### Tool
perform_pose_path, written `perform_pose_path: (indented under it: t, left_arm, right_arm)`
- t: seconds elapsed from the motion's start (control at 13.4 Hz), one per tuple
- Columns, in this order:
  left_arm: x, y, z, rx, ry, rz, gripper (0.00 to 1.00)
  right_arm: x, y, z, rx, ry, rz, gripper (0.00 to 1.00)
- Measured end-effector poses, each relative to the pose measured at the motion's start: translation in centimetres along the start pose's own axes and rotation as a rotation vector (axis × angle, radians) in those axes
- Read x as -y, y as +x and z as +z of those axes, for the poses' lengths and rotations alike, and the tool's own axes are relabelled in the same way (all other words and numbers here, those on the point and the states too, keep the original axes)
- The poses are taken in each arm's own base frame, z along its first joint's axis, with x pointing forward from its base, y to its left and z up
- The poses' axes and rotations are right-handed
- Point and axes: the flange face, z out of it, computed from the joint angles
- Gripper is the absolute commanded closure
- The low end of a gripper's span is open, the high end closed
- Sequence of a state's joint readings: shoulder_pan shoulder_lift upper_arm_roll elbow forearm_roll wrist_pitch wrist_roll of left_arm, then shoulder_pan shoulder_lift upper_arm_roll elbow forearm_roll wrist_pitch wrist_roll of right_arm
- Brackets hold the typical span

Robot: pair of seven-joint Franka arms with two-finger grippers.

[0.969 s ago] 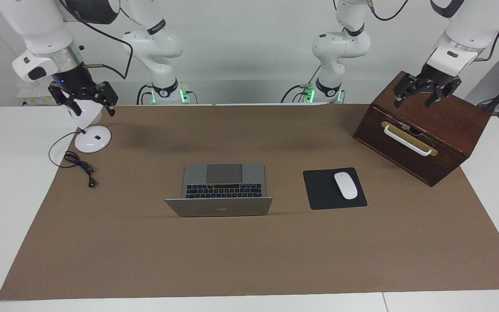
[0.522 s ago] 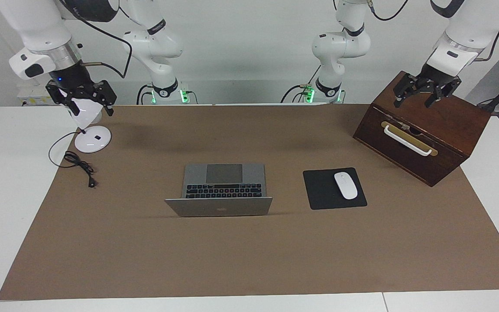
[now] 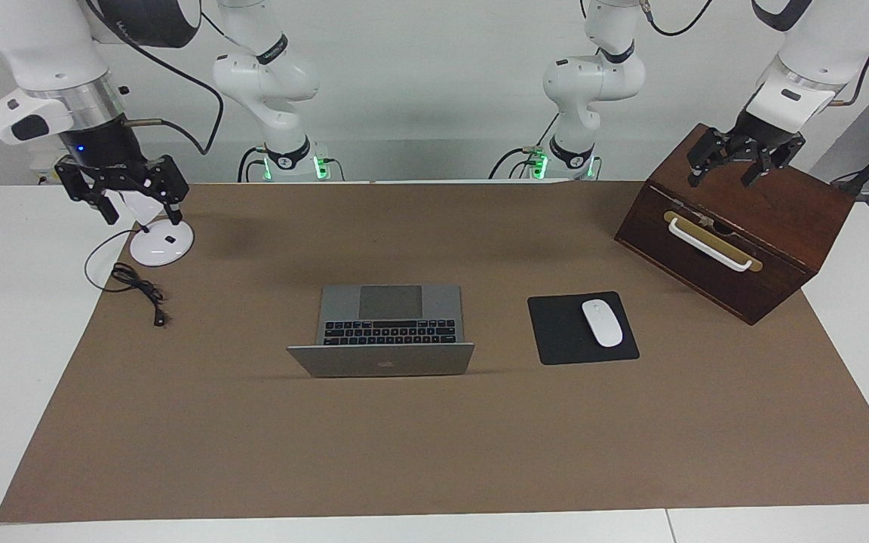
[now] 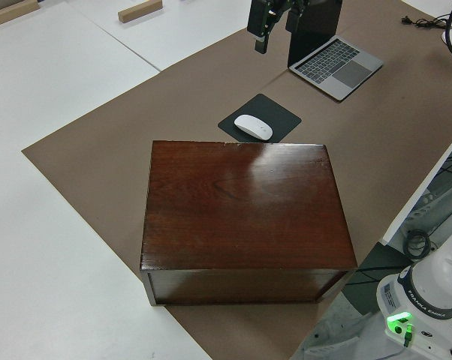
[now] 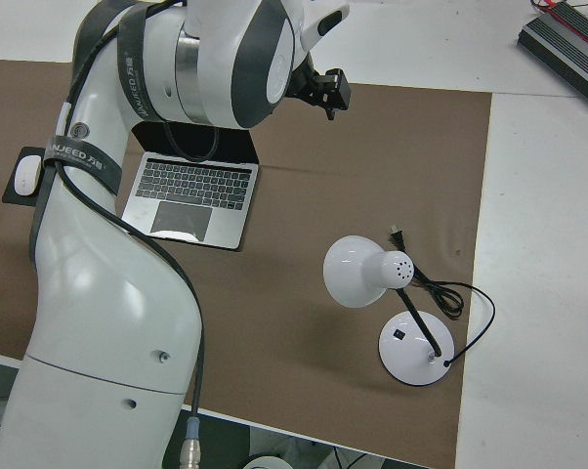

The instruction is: Close laptop with both arms

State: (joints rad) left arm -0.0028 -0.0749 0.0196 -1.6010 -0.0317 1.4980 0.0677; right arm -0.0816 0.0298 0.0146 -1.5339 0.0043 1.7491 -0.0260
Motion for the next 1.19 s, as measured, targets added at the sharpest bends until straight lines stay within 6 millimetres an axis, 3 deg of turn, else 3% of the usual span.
perform_pose_path:
  t: [0.07,0.3,0.37,0.45,0.52,0.6,0.67,1.19]
  left_arm:
    - [0.0,0.0,0.0,-0.001,0.0,-0.001,0.0]
    - [0.1,0.0,0.0,-0.003,0.0,-0.012,0.0]
    - [0.0,0.0,0.0,-0.003,0.0,-0.022,0.06]
    - [0.1,0.0,0.0,-0.002,0.0,-0.034,0.32]
    - [0.1,0.0,0.0,-0.001,0.0,-0.042,0.83]
    - [0.2,0.0,0.0,0.001,0.0,-0.055,1.0]
    - [0.4,-0.1,0.0,0.004,0.0,-0.08,1.0]
    - [0.3,0.7,-0.5,-0.067,0.002,-0.104,1.0]
  right_arm:
    - [0.1,1.1,0.2,-0.019,0.001,-0.003,0.04]
    - [0.3,4.3,0.9,-0.089,0.001,-0.007,0.29]
    - [0.3,5.2,1.2,-0.111,0.001,-0.007,0.41]
    - [0.3,5.9,1.7,-0.128,0.001,-0.007,0.59]
    - [0.3,6.6,2.1,-0.147,0.001,-0.008,0.73]
    - [0.4,7.2,2.5,-0.166,0.002,-0.01,0.89]
    - [0.6,7.7,2.9,-0.182,0.003,-0.012,1.0]
    - [4.1,11.7,4.7,-0.322,0.021,-0.06,1.0]
